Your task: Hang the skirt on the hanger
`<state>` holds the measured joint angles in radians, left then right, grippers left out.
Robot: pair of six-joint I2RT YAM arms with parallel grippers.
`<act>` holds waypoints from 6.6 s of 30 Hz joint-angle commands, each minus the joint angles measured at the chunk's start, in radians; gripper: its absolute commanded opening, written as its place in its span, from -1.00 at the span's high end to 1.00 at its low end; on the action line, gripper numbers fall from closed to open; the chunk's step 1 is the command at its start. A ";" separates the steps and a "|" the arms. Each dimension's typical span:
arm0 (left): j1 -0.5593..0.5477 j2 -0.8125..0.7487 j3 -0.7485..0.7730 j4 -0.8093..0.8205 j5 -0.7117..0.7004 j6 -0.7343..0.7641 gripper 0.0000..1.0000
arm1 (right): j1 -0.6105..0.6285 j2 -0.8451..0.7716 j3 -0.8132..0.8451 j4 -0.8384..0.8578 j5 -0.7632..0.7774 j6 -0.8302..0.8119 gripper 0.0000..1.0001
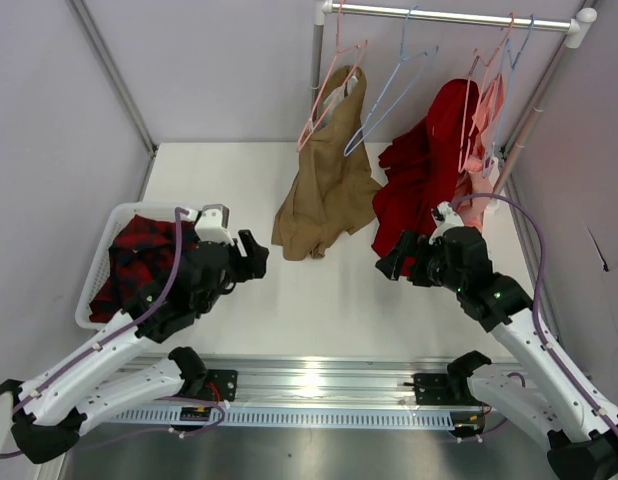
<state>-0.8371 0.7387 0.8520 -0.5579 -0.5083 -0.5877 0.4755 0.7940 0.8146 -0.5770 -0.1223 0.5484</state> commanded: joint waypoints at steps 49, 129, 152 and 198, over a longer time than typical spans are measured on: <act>0.964 0.620 0.113 0.073 0.014 -0.167 1.00 | 0.018 -0.004 -0.108 0.075 -0.191 -0.005 -0.99; -0.264 0.596 0.326 0.237 0.154 0.040 -0.40 | 0.037 0.019 -0.001 -0.103 -0.011 -0.031 -0.98; -0.138 0.136 -0.320 0.004 0.146 -0.291 -0.28 | 0.387 0.303 -0.068 0.072 0.355 0.004 -0.66; -0.109 0.551 -0.169 0.179 -0.252 -0.090 0.99 | 0.198 0.235 -0.227 0.312 0.242 -0.047 0.75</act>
<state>-0.9554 1.2964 0.6243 -0.3714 -0.6804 -0.6983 0.6884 1.0794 0.5449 -0.2573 0.1047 0.5194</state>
